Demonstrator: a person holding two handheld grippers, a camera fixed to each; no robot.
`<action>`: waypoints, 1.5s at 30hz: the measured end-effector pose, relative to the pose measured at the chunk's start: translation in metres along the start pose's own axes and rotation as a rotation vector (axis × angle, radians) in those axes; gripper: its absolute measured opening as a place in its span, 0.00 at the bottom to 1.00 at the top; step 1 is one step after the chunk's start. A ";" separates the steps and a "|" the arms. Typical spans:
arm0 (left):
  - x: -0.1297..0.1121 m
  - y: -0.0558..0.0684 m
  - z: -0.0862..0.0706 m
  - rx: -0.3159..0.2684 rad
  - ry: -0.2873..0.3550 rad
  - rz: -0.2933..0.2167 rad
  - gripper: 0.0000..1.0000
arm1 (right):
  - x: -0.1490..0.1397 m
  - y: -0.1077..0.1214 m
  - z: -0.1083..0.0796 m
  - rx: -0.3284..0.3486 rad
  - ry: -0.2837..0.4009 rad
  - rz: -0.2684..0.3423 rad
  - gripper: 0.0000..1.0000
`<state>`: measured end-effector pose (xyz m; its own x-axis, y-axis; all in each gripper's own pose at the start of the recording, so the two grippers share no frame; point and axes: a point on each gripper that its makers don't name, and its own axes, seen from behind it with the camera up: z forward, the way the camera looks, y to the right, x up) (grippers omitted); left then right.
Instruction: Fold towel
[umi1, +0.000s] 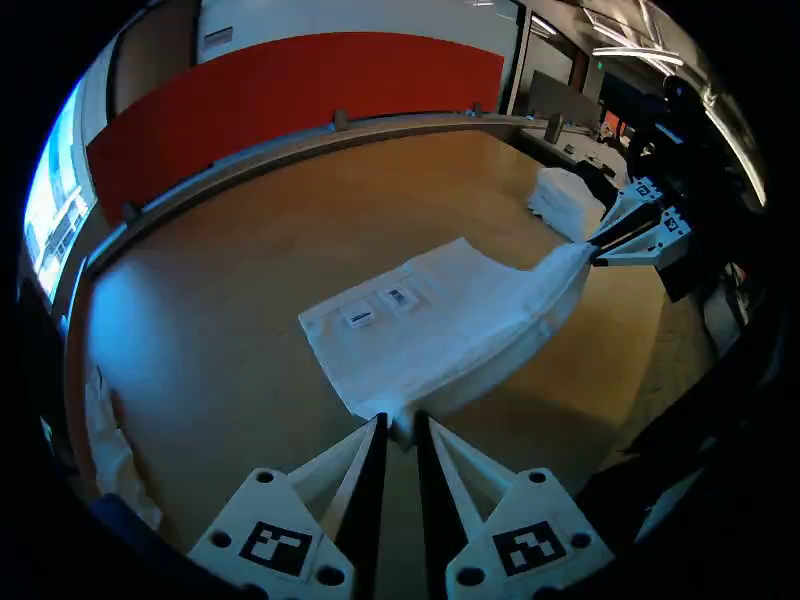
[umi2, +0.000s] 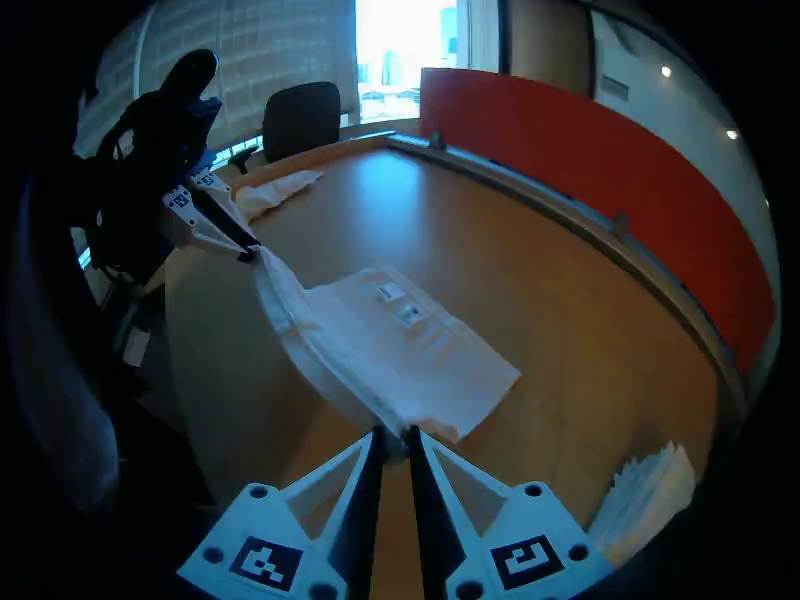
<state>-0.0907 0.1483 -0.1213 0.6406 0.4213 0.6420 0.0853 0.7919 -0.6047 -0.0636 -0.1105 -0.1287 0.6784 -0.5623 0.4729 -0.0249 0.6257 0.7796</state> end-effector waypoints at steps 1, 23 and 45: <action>0.001 -0.001 0.001 0.002 0.001 -0.001 0.20 | 0.000 0.001 0.001 -0.001 -0.001 0.000 0.18; 0.031 -0.033 0.044 0.044 0.019 -0.022 0.20 | 0.006 0.044 0.032 -0.048 -0.031 0.017 0.18; 0.037 -0.053 0.082 0.059 0.006 -0.011 0.20 | -0.001 0.074 0.063 -0.064 -0.072 0.040 0.18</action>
<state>-0.1346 0.1581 -0.0265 0.6442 0.4099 0.6457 0.0472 0.8213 -0.5685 -0.1122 -0.0980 -0.0453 0.6231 -0.5722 0.5332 -0.0026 0.6802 0.7330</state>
